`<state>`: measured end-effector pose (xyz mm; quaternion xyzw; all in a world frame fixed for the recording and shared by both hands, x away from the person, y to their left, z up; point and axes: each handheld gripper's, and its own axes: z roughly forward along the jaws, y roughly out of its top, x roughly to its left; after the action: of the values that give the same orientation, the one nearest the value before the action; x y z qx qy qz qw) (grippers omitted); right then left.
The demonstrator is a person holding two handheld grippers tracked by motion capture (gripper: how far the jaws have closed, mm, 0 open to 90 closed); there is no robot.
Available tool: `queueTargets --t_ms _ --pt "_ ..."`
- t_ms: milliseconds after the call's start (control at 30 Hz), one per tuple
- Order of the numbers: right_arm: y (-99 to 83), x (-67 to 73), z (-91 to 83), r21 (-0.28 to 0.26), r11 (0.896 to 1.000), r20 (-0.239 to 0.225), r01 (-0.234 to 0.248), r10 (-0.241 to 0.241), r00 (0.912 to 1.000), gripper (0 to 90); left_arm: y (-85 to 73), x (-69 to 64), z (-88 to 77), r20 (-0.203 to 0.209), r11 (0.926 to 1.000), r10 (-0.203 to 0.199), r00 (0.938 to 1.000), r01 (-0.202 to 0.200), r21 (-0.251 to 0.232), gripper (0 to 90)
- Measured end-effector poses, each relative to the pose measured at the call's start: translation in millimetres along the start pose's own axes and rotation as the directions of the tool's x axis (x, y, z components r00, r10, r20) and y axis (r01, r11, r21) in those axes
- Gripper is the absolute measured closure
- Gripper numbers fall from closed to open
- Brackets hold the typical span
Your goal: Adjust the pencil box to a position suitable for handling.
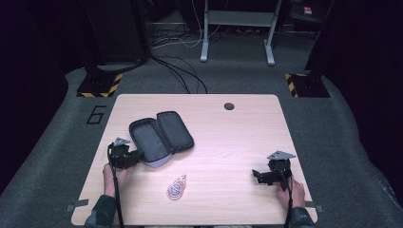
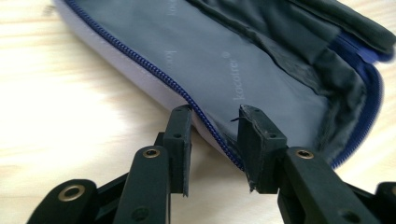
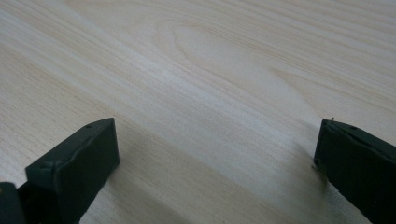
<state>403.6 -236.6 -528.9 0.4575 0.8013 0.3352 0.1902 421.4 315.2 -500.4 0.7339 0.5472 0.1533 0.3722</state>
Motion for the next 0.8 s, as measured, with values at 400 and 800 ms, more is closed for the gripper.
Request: queueTargets --t_ms 400,800 --pt "0.0 0.0 0.0 0.0 1.0 0.0 0.0 0.0 1.0 0.0 -3.3 -37.9 8.9 0.103 0.9998 0.019 0.9946 -0.019 0.003 58.6" --pt "0.0 0.0 0.0 0.0 1.0 0.0 0.0 0.0 1.0 0.0 -2.3 -61.5 12.8 0.148 0.9981 0.051 0.9877 -0.056 0.026 48.0"
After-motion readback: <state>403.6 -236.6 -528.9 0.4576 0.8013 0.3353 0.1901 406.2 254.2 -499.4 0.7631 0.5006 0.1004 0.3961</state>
